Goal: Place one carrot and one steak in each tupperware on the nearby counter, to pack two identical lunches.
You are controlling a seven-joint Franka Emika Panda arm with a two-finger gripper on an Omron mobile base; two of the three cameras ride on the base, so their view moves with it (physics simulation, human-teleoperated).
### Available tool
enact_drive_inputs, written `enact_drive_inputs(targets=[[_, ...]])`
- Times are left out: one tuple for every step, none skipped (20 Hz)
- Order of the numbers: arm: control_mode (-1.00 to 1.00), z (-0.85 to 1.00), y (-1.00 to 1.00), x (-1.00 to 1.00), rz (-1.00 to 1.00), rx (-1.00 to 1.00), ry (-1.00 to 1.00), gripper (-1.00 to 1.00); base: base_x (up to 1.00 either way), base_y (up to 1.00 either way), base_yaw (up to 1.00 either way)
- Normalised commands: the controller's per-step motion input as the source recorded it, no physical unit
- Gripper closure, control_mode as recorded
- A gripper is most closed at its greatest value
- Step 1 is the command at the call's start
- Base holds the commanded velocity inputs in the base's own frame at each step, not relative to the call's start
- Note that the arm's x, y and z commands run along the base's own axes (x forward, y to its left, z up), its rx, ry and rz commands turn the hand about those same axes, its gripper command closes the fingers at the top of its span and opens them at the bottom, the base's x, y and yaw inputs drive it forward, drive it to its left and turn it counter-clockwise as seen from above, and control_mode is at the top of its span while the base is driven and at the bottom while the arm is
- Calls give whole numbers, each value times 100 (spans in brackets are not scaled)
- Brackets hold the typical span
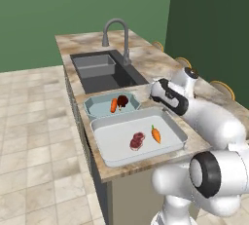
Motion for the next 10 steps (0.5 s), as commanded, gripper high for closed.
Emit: enact_drive_inputs(targets=[[-100, 100, -19, -100, -2, 7, -37, -100, 0, 0, 0], [-100, 100, -16, -100, -2, 3, -43, -100, 0, 0, 0], [-100, 100, -14, -100, -2, 0, -52, -100, 0, 0, 0], [-100, 100, -14, -100, -1, 0, -59, -100, 0, 0, 0], [-100, 100, -6, -100, -2, -3, -69, -100, 0, 0, 0], [-100, 100, -6, -100, -2, -6, -74, -100, 0, 0, 0], [-100, 100, -6, -100, -2, -7, -74, -100, 0, 0, 0], [-100, 100, -6, -100, -2, -7, -74, -100, 0, 0, 0], [-100, 100, -3, -100, -5, -10, -74, -100, 0, 0, 0], [-100, 99, 0, -100, -8, -16, -74, -100, 0, 0, 0]])
